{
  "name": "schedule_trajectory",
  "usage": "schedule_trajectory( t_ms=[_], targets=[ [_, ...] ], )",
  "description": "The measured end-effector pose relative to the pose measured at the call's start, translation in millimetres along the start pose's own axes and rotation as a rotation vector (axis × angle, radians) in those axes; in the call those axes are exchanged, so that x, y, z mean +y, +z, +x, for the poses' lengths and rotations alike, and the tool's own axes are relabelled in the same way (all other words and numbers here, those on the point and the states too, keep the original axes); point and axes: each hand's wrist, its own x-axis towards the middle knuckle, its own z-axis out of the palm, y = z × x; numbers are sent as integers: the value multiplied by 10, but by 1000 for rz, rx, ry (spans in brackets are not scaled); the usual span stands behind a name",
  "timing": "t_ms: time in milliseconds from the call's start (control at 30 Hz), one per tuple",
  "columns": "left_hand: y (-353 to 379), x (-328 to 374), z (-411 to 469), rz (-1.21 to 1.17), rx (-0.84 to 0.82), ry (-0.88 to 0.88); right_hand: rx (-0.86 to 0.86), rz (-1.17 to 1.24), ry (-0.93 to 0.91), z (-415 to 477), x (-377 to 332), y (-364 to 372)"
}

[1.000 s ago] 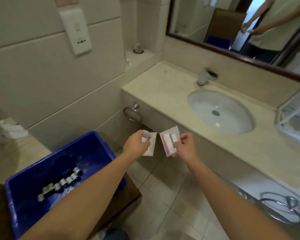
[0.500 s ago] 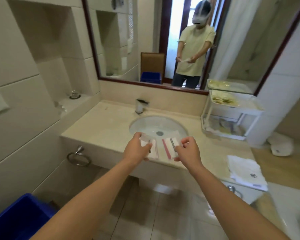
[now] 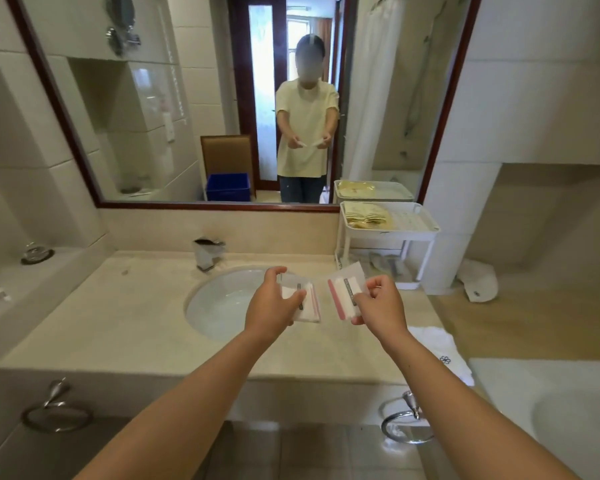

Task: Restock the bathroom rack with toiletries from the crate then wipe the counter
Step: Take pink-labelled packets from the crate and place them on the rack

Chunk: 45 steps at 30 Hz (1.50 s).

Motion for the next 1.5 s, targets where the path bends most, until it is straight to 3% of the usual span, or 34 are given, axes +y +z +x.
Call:
schedule_trajectory(
  t_ms=[533, 933, 1267, 1500],
  targets=[
    [700, 381, 1838, -56, -179, 145, 162, -38, 16, 1610, -224, 13],
    [1366, 567, 2700, 9, -283, 194, 218, -44, 58, 2667, -75, -174],
    [2078, 744, 3568, 116, -204, 95, 92, -165, 0, 3928, 68, -307],
    [2503, 685, 3985, 397, -133, 17, -20, -175, 50, 4431, 272, -228]
  ],
)
